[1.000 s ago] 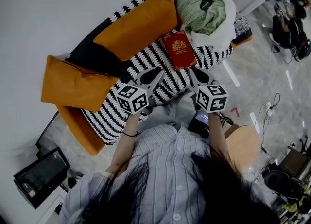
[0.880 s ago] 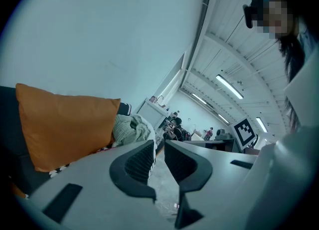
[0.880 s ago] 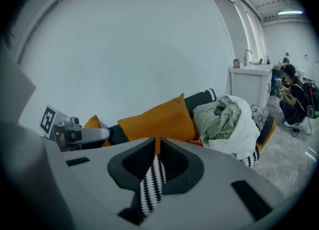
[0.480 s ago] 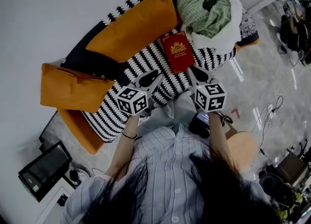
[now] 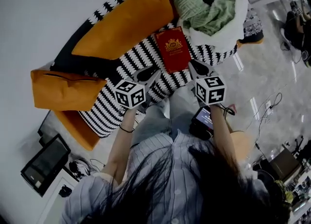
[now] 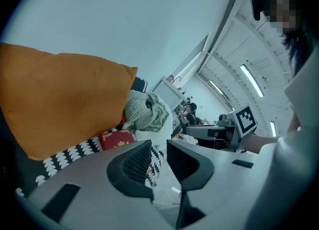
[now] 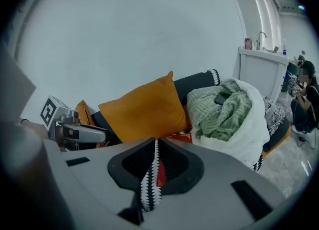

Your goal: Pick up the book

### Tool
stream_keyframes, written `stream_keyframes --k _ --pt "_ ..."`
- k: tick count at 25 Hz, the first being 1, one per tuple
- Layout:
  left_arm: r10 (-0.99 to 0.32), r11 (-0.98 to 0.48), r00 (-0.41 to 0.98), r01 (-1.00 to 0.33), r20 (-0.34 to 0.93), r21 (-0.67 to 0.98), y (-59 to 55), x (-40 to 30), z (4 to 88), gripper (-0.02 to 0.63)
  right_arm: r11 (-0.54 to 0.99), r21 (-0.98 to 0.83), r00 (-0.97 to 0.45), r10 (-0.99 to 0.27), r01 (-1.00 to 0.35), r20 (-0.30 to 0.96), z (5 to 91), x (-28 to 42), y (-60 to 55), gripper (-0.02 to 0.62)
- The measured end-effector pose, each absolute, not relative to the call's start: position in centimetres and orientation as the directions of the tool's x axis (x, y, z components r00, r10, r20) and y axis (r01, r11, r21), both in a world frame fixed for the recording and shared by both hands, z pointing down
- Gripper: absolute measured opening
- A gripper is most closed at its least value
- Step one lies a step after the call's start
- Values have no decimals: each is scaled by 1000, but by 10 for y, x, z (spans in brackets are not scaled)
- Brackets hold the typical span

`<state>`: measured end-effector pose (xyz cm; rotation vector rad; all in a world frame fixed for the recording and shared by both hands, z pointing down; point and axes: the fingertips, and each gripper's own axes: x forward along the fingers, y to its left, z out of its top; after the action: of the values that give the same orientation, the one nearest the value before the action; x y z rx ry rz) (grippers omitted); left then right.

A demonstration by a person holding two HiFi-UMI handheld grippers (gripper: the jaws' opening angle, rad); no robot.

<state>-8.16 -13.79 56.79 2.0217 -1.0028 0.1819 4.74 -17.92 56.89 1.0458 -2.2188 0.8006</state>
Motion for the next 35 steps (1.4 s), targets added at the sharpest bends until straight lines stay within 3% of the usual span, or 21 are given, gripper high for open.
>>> stream_keyframes --k 17,27,31,35 --pt "-525 -207 648 -726 552 656 -202 -87 686 163 487 -283 -480 -348 -827 805 712 78 -243 43" --pt "-402 -161 664 -729 631 665 -204 -87 766 201 452 -384 -527 -249 -806 813 785 83 -248 48" --pt "-309 -180 681 -727 664 662 -195 -80 797 213 415 -441 -557 -214 -796 802 806 83 -247 148" --pt "-237 -208 678 -735 696 645 -186 -76 826 222 404 -462 -567 -192 -789 801 825 84 -246 170"
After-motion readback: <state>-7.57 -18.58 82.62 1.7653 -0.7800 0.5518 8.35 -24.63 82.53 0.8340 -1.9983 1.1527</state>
